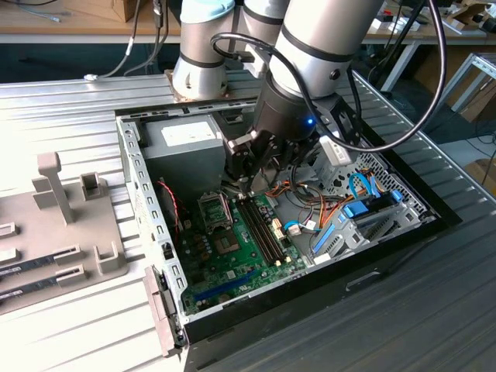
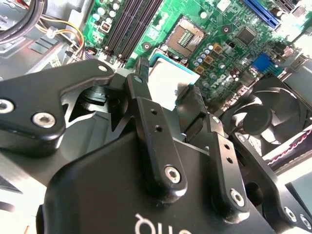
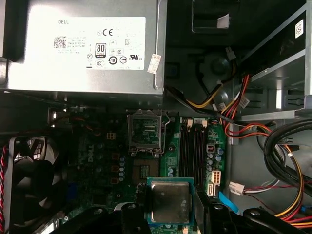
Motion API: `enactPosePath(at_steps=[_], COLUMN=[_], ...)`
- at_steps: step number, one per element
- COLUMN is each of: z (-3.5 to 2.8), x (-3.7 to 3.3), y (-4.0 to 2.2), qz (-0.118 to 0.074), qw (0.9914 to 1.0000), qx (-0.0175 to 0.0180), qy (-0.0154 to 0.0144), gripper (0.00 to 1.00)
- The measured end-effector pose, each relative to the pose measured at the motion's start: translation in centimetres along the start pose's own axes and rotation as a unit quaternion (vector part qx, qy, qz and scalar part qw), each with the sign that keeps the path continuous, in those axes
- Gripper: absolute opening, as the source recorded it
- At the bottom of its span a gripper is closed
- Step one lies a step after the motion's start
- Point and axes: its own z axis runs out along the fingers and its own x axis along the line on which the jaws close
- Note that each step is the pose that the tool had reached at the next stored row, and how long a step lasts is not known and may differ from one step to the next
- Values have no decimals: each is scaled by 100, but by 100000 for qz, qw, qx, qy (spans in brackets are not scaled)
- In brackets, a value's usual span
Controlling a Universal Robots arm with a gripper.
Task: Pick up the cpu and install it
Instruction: 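Pick up the cpu and move it towards the insertion slot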
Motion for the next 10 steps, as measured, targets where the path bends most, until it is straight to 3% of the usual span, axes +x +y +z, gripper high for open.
enactPosePath(at_steps=[10], z=[29], x=[-57], y=[-4], qz=[2], qw=[100000], qx=[-3], qy=[-1], gripper=[47])
